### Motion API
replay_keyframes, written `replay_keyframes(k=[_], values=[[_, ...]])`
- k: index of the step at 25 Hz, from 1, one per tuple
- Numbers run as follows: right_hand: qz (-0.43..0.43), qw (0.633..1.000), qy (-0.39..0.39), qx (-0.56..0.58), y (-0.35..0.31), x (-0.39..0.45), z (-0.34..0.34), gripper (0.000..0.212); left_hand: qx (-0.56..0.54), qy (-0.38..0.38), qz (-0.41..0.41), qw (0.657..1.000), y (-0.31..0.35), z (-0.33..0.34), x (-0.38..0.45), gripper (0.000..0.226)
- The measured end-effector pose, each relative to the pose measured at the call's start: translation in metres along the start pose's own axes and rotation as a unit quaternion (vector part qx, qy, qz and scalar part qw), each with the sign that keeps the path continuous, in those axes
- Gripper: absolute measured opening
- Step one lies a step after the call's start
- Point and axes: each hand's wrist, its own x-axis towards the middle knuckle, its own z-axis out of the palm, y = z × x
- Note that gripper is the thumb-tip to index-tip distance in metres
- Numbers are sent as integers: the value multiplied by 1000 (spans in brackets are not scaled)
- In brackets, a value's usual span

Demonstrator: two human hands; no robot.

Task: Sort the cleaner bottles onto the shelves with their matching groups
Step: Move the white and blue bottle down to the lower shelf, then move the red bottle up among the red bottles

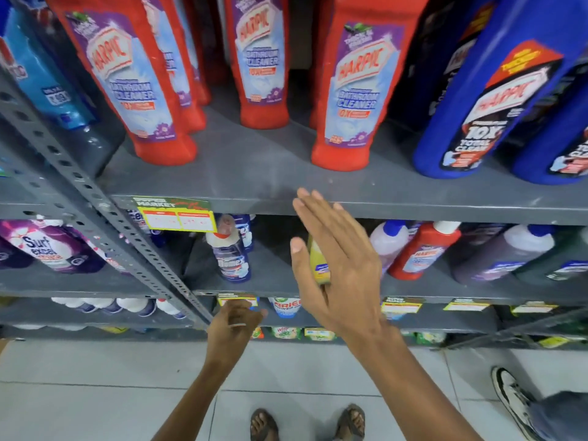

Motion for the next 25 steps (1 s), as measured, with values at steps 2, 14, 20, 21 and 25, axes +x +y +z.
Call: replay_keyframes(k=[2, 14, 20, 21, 25], values=[[-2, 1000, -7, 10, 20, -24, -26, 42, 17, -45, 14, 999, 2, 36, -16, 28], [220, 970, -97, -19, 268, -183, -160, 42, 22, -106, 94, 990, 71, 316, -95, 60], [262, 942, -201, -61, 353, -220, -106, 63, -5, -67, 85, 994, 104, 383, -54, 83], [263, 939, -213, -67, 364, -225, -95, 65, -3, -63, 85, 994, 103, 391, -47, 79], [251, 934, -232, -106, 385, -240, -74, 63, -11, -46, 88, 995, 107, 407, -28, 68]])
